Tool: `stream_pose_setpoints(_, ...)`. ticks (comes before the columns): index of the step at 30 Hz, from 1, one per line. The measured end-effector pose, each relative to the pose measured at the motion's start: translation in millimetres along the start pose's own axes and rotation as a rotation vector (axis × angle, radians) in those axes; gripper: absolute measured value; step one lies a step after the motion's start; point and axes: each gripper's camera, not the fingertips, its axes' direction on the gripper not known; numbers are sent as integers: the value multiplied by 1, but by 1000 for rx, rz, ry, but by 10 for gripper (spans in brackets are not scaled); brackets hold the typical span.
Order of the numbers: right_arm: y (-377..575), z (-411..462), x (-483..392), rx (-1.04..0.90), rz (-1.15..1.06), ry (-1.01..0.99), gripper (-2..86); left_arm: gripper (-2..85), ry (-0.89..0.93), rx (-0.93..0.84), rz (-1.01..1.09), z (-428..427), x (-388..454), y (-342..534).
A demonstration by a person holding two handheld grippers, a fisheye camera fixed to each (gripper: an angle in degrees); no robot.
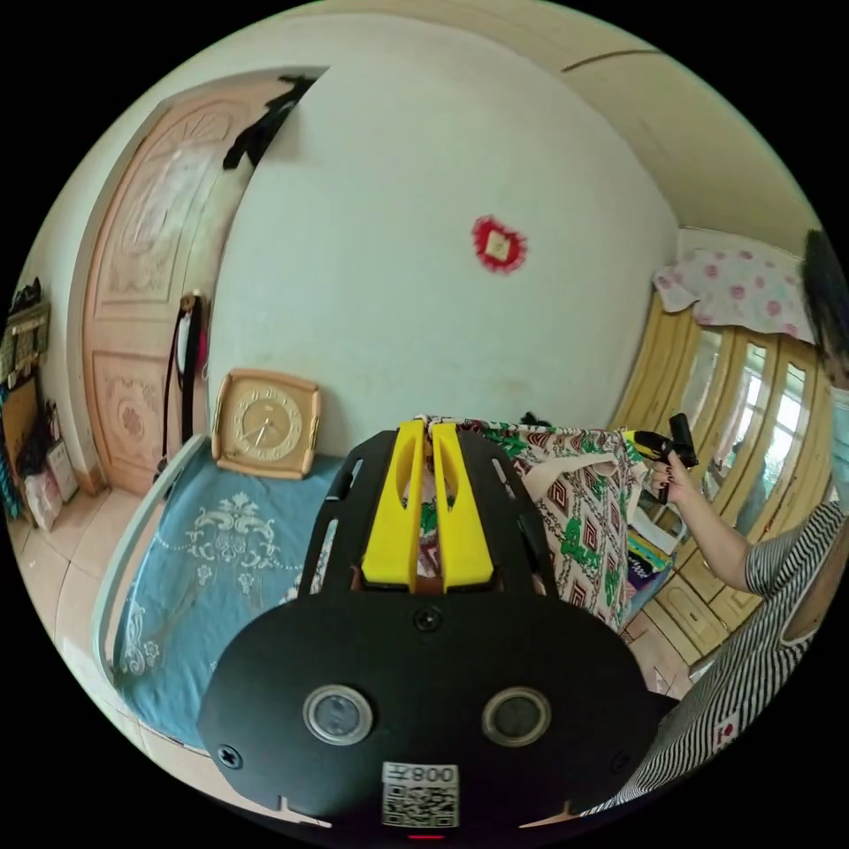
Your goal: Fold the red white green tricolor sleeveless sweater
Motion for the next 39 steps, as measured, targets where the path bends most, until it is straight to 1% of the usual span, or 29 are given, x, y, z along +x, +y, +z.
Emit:
stream_pose_setpoints(1, -6, 37, 21, -30, 44, 5, 2, 17, -13, -25, -15, 22, -8, 5)
stream_pose_setpoints(2, -8, 56, 31, -46, 62, 12, 2, 18, -45, -83, -41, 67, -24, 16)
stream_pose_setpoints(3, -10, 93, 51, -72, 108, 21, 2, 19, -69, -140, -76, 111, -40, 28)
stream_pose_setpoints(4, -11, 130, 71, -98, 146, 16, 2, 19, -73, -168, -93, 132, -48, 34)
stream_pose_setpoints(5, -11, 149, 81, -113, 165, 24, 2, 21, -91, -233, -114, 176, -64, 48)
stream_pose_setpoints(6, -9, 187, 101, -150, 209, 50, 2, 23, -113, -296, -158, 218, -79, 65)
stream_pose_setpoints(7, -5, 225, 120, -195, 247, 77, 3, 24, -113, -322, -181, 238, -87, 74)
stream_pose_setpoints(9, 6, 279, 149, -269, 328, 118, 3, 33, -108, -428, -265, 313, -114, 114)
stream_pose_setpoints(12, 38, 351, 185, -355, 472, 148, 3, 48, -107, -537, -339, 385, -135, 169)
stream_pose_setpoints(15, 71, 394, 192, -380, 547, 195, 4, 63, -86, -568, -345, 418, -141, 213)
stream_pose_setpoints(17, 87, 408, 187, -379, 572, 218, 5, 68, -63, -579, -344, 425, -142, 235)
stream_pose_setpoints(21, 130, 417, 137, -344, 556, 145, 9, 74, 23, -557, -392, 406, -139, 288)
stream_pose_setpoints(23, 157, 418, 103, -371, 541, 132, 13, 78, 53, -570, -416, 391, -134, 316)
stream_pose_setpoints(26, 214, 417, 45, -449, 553, 123, 22, 85, 98, -641, -465, 364, -120, 371)
stream_pose_setpoints(29, 274, 411, -6, -486, 612, 134, 34, 89, 138, -708, -550, 341, -104, 431)
stream_pose_setpoints(31, 316, 407, -37, -509, 680, 154, 43, 90, 127, -741, -588, 329, -93, 466)
stream_pose_setpoints(33, 343, 407, -56, -507, 746, 131, 49, 91, 116, -773, -648, 318, -81, 507)
stream_pose_setpoints(36, 378, 413, -87, -500, 812, 117, 54, 93, 157, -744, -755, 312, -68, 551)
stream_pose_setpoints(39, 404, 424, -114, -528, 849, 128, 58, 95, 138, -814, -774, 319, -57, 588)
